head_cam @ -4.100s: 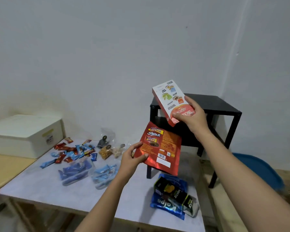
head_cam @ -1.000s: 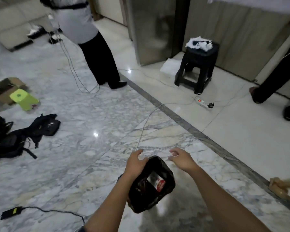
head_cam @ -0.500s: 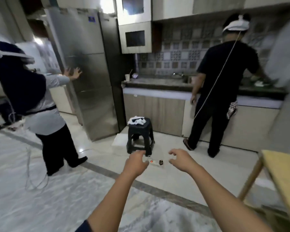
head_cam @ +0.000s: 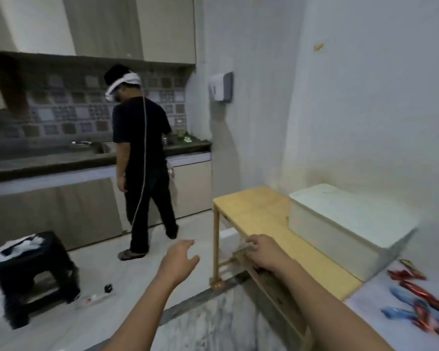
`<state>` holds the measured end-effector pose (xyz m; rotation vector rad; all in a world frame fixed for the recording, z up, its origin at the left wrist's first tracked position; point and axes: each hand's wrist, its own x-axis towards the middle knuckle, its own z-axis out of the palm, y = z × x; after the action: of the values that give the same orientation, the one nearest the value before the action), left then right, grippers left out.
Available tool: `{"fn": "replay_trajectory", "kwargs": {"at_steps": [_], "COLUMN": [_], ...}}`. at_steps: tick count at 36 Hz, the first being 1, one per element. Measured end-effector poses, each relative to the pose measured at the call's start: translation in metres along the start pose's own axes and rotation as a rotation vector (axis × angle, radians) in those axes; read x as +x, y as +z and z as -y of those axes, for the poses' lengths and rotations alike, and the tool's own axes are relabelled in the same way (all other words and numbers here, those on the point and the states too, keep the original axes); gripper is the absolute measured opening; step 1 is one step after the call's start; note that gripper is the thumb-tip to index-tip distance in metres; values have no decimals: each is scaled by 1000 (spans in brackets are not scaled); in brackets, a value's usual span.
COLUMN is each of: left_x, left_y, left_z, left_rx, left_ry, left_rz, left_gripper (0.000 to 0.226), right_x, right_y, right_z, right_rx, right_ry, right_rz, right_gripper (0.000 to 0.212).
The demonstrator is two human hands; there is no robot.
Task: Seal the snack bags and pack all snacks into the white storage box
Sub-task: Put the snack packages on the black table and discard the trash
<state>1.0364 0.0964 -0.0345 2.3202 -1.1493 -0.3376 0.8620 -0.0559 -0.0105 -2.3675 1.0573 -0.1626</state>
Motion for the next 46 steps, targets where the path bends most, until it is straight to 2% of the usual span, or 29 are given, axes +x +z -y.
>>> {"fn": "replay_trajectory", "kwargs": {"at_steps": [4, 12, 21, 27, 32, 34, 46], "left_x": [-14, -75, -221, -344, -434, -496, -515], "left_y": [33, 114, 210, 283, 337, 392, 475], "left_z": [-68, -233, -409, -493, -535, -556, -537], "left_rx": [-28, -117, -224, -198, -186, -138, 63], "left_ry": [151, 454, 742, 936, 1002, 1000, 908], "left_rz": [106, 309, 526, 714, 859, 980, 1032], "left_gripper": [53, 55, 49, 53, 56, 56, 56], "right_x": [-67, -225, -450, -600, -700, -765, -794], "right_y": [-35, -115, -172, -191, -189, -172, -137], "right_z": [-53, -163, -265, -335, -370, -413, -474], "right_rx": [-1, 83, 86, 107, 157, 181, 243], "right_ry": [139, 413, 698, 877, 947, 1058, 1145], "right_rz": [-69, -312, -548, -663, -752, -738, -715], "right_gripper": [44, 44, 40, 45, 47, 49, 49]}}
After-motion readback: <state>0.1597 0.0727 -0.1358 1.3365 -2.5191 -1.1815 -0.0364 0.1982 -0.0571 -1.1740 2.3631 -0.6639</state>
